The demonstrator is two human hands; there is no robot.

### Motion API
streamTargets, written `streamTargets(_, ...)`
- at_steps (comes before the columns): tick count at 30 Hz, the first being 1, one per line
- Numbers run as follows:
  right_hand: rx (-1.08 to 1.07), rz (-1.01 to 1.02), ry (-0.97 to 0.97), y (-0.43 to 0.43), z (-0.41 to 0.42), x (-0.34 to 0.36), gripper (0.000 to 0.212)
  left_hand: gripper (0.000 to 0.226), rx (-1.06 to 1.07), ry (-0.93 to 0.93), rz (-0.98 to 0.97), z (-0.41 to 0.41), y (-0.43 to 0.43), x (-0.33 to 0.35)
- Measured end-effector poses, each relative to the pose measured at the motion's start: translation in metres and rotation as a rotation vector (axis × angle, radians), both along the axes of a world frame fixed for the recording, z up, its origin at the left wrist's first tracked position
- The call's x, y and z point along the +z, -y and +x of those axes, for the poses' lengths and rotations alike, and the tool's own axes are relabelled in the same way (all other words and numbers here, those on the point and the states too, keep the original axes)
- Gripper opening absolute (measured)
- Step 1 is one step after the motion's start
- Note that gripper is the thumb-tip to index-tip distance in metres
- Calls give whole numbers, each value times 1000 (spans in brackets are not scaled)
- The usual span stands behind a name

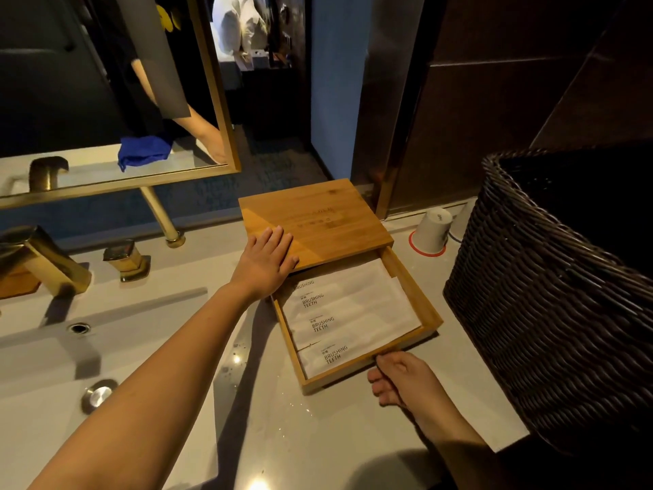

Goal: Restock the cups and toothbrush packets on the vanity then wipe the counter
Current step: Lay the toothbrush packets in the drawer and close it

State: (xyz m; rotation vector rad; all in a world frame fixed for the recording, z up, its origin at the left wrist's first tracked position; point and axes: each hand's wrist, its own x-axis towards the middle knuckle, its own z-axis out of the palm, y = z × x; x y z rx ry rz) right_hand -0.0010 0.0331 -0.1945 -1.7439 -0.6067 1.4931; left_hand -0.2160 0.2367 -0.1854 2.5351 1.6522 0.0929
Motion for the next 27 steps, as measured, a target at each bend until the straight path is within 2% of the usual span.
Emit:
streamTargets(8, -284, 53, -178, -2, -13, 0, 9, 60, -10, -22, -55, -1, -1, 4)
streamTargets(17, -393, 105, -255, -17, -28, 0, 7, 58, -16, -56, -99, -1, -4, 5)
streamTargets(22, -392, 116, -230, -50, -34, -2, 5, 58, -7, -48, -110, -2, -4, 5)
streamTargets(27, -341, 123, -112, -96, -41, -7, 3, 59, -8, -33, -125, -2, -5, 4)
